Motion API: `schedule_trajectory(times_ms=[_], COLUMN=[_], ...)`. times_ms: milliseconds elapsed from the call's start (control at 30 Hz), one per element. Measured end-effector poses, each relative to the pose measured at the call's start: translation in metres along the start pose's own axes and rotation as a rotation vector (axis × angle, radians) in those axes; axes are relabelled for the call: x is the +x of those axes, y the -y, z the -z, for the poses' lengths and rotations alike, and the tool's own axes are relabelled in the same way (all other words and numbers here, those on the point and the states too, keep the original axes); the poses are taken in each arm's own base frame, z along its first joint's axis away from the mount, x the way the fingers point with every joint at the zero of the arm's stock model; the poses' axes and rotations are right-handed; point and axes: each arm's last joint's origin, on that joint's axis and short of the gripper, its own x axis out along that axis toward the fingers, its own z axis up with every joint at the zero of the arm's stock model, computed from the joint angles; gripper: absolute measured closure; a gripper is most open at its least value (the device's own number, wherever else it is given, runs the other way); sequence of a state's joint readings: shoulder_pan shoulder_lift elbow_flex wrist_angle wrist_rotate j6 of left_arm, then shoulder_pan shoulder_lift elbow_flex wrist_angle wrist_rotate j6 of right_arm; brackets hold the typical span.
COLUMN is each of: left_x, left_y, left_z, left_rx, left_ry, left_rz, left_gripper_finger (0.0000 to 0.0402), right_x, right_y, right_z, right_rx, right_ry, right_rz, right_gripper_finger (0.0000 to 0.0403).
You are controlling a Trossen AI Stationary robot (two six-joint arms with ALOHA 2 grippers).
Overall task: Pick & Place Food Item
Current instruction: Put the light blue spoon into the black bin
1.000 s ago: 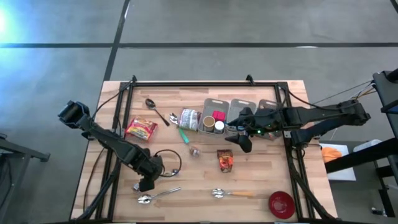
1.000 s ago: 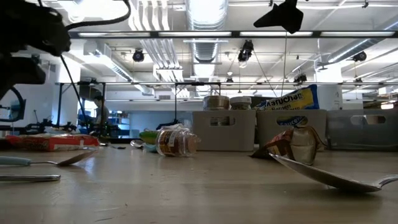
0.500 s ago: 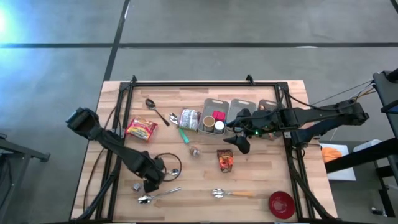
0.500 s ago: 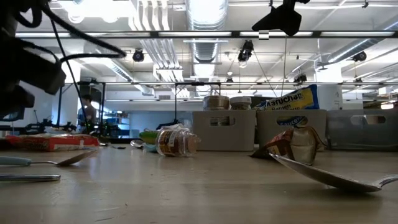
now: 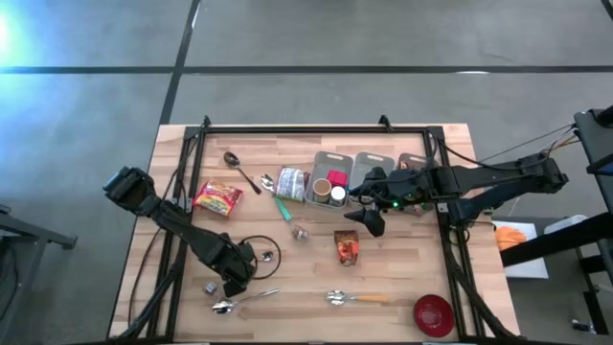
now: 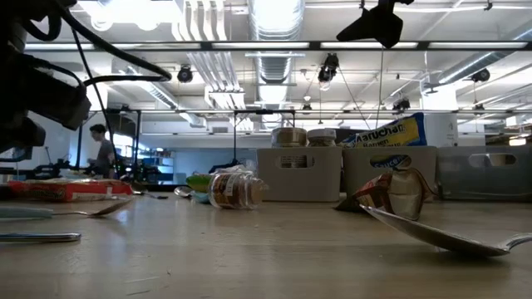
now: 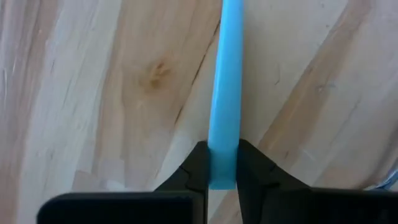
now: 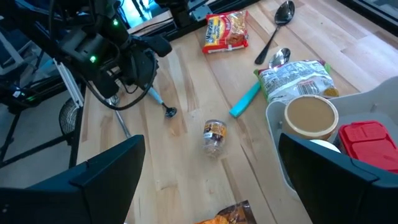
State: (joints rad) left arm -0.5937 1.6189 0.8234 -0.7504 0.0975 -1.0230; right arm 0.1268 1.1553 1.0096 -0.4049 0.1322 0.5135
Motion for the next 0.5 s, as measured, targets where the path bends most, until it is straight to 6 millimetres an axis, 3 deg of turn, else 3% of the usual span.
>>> schedule_trajectory(times_ms=[233,500], left_x=[-0.021,-0.068], left_y=[0.0,-0.014], left_z=[-0.001,-0.002], left_rx=[-0.063,-0.2], left_ry=[0.084,0.365], left_rz=[0.096,0.232], left_gripper_finger=[0.0364,0.0364], right_x=[0.0,-0.001], right_y=[-0.001,-0.005], right_z=[-0.003,-0.009], right_rx=[0.008,0.056], right_ry=[0.028,0.089], right_rz=[-0.014,-0.051], right_gripper_finger=[0.0035,0.0035])
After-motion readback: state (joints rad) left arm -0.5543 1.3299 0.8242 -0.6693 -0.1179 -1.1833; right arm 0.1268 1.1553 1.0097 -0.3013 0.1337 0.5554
